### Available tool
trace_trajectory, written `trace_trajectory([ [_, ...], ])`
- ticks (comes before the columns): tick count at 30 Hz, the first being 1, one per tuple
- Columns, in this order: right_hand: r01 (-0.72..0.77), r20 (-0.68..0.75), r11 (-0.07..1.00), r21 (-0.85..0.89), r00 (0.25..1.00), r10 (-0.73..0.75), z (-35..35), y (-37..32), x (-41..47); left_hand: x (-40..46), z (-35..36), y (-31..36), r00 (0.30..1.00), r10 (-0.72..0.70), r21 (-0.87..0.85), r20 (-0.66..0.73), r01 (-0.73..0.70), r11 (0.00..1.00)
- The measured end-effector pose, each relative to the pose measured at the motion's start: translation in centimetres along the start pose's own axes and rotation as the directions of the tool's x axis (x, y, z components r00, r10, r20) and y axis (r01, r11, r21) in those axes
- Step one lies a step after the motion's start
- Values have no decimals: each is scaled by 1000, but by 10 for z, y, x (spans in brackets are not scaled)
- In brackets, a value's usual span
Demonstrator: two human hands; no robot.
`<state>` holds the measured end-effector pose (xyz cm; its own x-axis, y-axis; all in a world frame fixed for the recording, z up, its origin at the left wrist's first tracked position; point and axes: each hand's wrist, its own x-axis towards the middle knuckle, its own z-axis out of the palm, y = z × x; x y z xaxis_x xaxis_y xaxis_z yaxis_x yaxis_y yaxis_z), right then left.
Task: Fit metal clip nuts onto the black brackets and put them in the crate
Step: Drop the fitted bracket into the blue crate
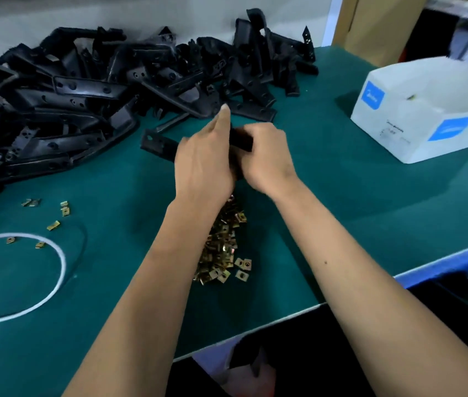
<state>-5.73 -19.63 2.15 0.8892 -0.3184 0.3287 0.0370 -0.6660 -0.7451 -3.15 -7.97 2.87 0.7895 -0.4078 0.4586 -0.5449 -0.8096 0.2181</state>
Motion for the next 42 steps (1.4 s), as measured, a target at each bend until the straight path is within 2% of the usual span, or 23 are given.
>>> trace_trajectory([
  [3, 38, -108, 998, -46, 993, -43, -39, 11, -14, 8, -8, 39, 996, 82, -22, 39, -82, 996],
  [7, -61, -299, 998, 17, 952, 63, -111, 39, -37, 13, -11, 123, 967, 256, -100, 7, -254, 962],
  [9, -51, -391, 998, 47, 918, 65, -149, 55, -54, 9, -11, 165, 938, 345, -184, -23, -343, 921],
  [11, -38, -473, 994, 100, 877, 81, -192, 73, -80, 2, -7, 215, 888, 458, -231, -42, -455, 860],
  [13, -8, -545, 978, 210, 829, 123, -232, 97, -113, -11, 1, 266, 808, 588, -264, -26, -573, 776],
  [16, -47, -601, 905, 422, 733, 319, -275, 137, -174, -41, 22, 328, 634, 772, -367, 58, -705, 607],
  [18, -135, -622, 836, 532, 607, 494, -294, 173, -218, -67, 40, 357, 521, 847, -482, 104, -719, 501],
  [20, -304, -609, 766, 567, 472, 638, -300, 215, -258, -93, 62, 374, 445, 881, -573, 161, -685, 450],
  [23, -566, -527, 620, 543, 346, 777, -285, 277, -302, -123, 99, 380, 376, 875, -608, 306, -630, 483],
  [26, -793, -501, 473, 384, 252, 828, -261, 317, -326, -141, 128, 369, 337, 840, -598, 425, -593, 540],
  [29, -930, -463, 356, 94, 276, 842, -250, 327, -333, -146, 146, 357, 372, 792, -561, 484, -563, 608],
  [31, -956, -483, 293, -1, 257, 837, -252, 322, -328, -140, 147, 355, 435, 770, -556, 466, -533, 638],
  [32, -954, -532, 301, -15, 262, 805, -255, 315, -322, -135, 145, 355, 475, 769, -566, 427, -523, 637],
  [33, -934, -603, 357, -10, 290, 743, -258, 305, -314, -128, 141, 357, 516, 771, -582, 374, -517, 628],
  [34, -888, -680, 460, -2, 339, 651, -262, 291, -305, -119, 135, 360, 562, 767, -602, 310, -508, 616],
  [36, -702, -804, 711, -39, 445, 395, -268, 259, -280, -101, 120, 364, 662, 726, -664, 187, -459, 590],
  [37, -590, -833, 803, -83, 483, 269, -268, 240, -264, -90, 111, 363, 707, 694, -711, 137, -418, 565],
  [39, -413, -832, 895, -167, 546, 97, -267, 206, -228, -68, 94, 355, 781, 622, -776, 56, -358, 519],
  [42, -243, -739, 943, -225, 674, -2, -242, 163, -166, -34, 72, 315, 874, 485, -754, -4, -321, 573],
])
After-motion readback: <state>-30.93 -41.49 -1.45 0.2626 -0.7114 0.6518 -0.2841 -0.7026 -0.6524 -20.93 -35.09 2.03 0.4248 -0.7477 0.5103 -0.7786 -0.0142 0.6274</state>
